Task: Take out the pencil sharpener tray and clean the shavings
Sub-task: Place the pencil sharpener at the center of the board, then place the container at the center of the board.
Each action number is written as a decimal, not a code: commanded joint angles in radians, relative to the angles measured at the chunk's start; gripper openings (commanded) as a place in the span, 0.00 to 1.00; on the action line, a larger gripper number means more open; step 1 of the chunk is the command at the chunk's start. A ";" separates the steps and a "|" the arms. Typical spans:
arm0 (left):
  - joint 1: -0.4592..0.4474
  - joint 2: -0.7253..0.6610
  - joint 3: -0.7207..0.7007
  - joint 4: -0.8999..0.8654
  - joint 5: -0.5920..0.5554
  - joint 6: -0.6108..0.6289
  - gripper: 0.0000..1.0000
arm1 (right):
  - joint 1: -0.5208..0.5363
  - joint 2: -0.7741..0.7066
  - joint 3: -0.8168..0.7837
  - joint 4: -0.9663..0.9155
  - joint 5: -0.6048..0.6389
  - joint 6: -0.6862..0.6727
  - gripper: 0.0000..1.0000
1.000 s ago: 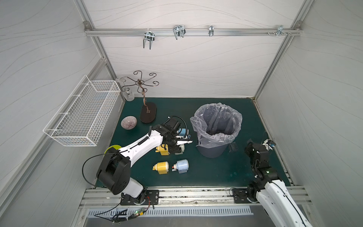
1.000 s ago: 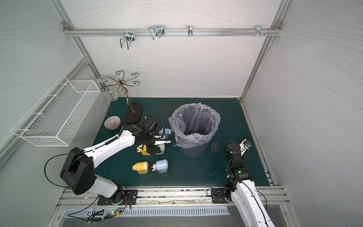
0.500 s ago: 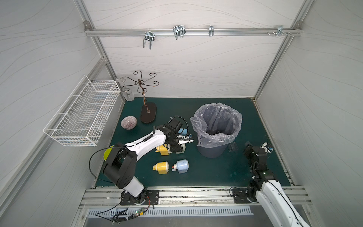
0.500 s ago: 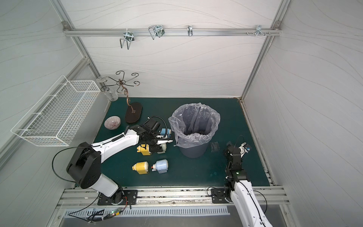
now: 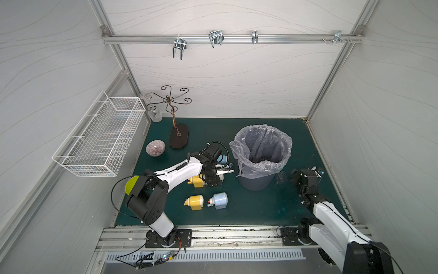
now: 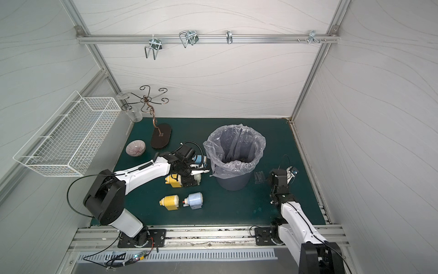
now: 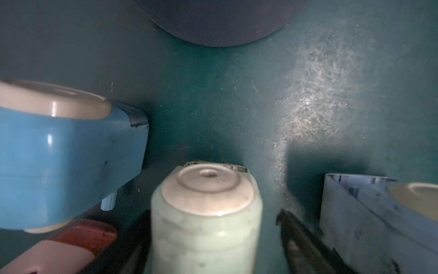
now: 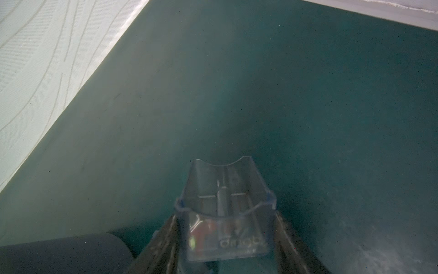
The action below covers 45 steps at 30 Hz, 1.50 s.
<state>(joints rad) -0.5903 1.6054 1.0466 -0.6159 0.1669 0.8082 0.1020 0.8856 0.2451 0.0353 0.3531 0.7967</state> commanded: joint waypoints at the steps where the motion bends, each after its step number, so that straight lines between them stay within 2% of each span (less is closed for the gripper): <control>1: -0.005 -0.005 0.006 0.022 0.003 0.014 0.99 | -0.005 0.039 0.020 0.001 0.002 -0.001 0.00; 10: -0.005 -0.030 0.008 0.030 0.003 -0.004 0.99 | -0.007 0.203 0.093 0.027 -0.033 -0.022 0.00; 11: -0.006 -0.034 0.007 0.030 0.005 -0.007 0.99 | -0.007 0.210 0.106 0.003 -0.028 -0.018 0.02; 13: -0.006 -0.044 0.006 0.034 0.008 -0.015 0.99 | -0.007 0.224 0.130 -0.052 -0.023 -0.007 0.14; 14: -0.006 -0.049 0.004 0.036 0.009 -0.018 0.99 | -0.007 0.227 0.136 -0.068 -0.026 -0.004 0.16; 22: -0.006 -0.090 0.013 0.030 -0.002 -0.038 0.99 | -0.007 0.232 0.149 -0.185 -0.069 0.075 0.23; 27: -0.006 -0.126 0.013 0.039 -0.026 -0.061 0.99 | -0.007 0.219 0.150 -0.268 -0.070 0.106 0.46; 32: -0.004 -0.173 0.001 0.082 -0.032 -0.112 0.99 | -0.006 0.173 0.164 -0.349 -0.056 0.116 0.57; 34: -0.001 -0.187 0.001 0.099 -0.040 -0.138 0.99 | -0.007 0.157 0.180 -0.394 -0.043 0.118 0.65; 40: 0.027 -0.224 0.001 0.130 -0.032 -0.211 1.00 | -0.008 0.106 0.197 -0.449 -0.049 0.113 0.73; 45: 0.060 -0.255 -0.014 0.161 -0.017 -0.261 1.00 | -0.011 0.070 0.221 -0.512 -0.069 0.105 0.75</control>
<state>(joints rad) -0.5495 1.3808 1.0382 -0.5079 0.1318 0.5945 0.0975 0.9840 0.4335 -0.3977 0.2928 0.9012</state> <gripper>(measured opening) 0.995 0.752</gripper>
